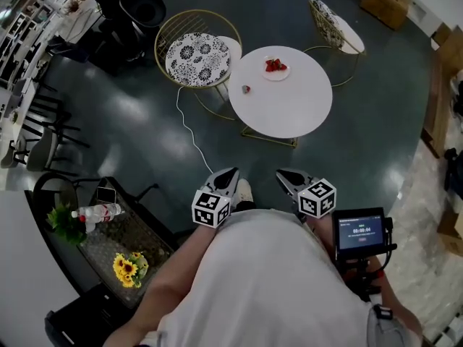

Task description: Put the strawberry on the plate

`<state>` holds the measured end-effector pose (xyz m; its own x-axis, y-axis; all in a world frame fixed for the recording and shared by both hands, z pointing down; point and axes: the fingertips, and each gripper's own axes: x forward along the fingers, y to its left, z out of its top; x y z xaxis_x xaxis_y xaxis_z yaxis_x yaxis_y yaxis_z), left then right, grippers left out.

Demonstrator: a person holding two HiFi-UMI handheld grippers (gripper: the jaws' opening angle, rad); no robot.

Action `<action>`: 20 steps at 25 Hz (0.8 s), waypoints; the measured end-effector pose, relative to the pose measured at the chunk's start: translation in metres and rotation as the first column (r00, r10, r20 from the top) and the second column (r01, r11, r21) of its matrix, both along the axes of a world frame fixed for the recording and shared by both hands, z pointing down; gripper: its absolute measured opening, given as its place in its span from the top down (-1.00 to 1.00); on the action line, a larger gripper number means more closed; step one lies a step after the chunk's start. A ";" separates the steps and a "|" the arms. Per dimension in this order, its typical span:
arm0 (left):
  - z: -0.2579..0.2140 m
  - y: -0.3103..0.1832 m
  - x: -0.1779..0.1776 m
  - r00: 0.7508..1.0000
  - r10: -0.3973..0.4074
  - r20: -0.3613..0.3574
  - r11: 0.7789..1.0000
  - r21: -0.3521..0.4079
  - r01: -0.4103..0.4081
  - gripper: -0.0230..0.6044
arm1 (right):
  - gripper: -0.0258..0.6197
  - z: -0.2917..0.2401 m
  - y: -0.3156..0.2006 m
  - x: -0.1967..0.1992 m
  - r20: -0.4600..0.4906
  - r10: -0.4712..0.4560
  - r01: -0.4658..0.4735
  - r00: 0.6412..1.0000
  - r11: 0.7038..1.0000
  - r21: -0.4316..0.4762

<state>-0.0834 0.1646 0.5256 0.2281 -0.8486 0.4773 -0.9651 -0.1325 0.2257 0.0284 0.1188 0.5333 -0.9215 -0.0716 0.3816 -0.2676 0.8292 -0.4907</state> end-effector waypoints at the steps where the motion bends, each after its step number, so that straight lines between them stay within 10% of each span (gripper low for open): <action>1: 0.002 -0.008 -0.005 1.000 0.004 -0.003 1.000 -0.001 -0.004 0.91 | 0.90 0.000 -0.008 -0.006 0.001 0.006 -0.006 1.000 1.000 0.003; 20: 0.015 -0.101 -0.092 0.987 0.159 -0.008 0.987 -0.004 -0.159 0.91 | 0.90 0.014 -0.105 -0.080 -0.053 0.173 -0.172 0.984 0.985 0.023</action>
